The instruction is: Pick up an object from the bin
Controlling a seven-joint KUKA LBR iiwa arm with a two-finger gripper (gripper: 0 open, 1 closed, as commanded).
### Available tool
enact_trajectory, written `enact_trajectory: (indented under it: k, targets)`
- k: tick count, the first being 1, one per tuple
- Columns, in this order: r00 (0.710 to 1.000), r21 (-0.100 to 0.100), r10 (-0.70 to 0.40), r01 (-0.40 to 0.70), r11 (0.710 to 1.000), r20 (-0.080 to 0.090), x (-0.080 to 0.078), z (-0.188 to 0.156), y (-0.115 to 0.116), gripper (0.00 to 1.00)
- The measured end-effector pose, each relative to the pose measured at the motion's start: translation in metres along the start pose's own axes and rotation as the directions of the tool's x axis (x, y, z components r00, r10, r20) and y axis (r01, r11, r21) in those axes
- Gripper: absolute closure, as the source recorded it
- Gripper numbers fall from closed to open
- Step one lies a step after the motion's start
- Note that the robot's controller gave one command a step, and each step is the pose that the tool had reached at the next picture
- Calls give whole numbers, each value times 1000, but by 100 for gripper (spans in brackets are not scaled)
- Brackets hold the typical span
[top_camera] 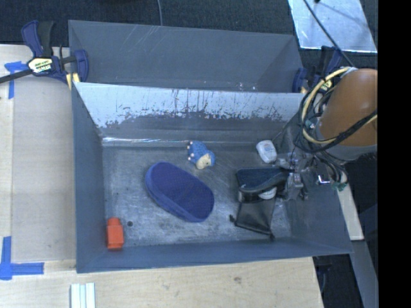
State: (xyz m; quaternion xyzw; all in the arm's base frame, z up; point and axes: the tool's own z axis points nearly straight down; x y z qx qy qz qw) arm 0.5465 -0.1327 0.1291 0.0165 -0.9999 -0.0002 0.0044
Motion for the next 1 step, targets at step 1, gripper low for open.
enact_trajectory:
  k: [1]
  targets:
    - [1000, 3, 5, -5, 1000, 13, 8, -77, 1, 100]
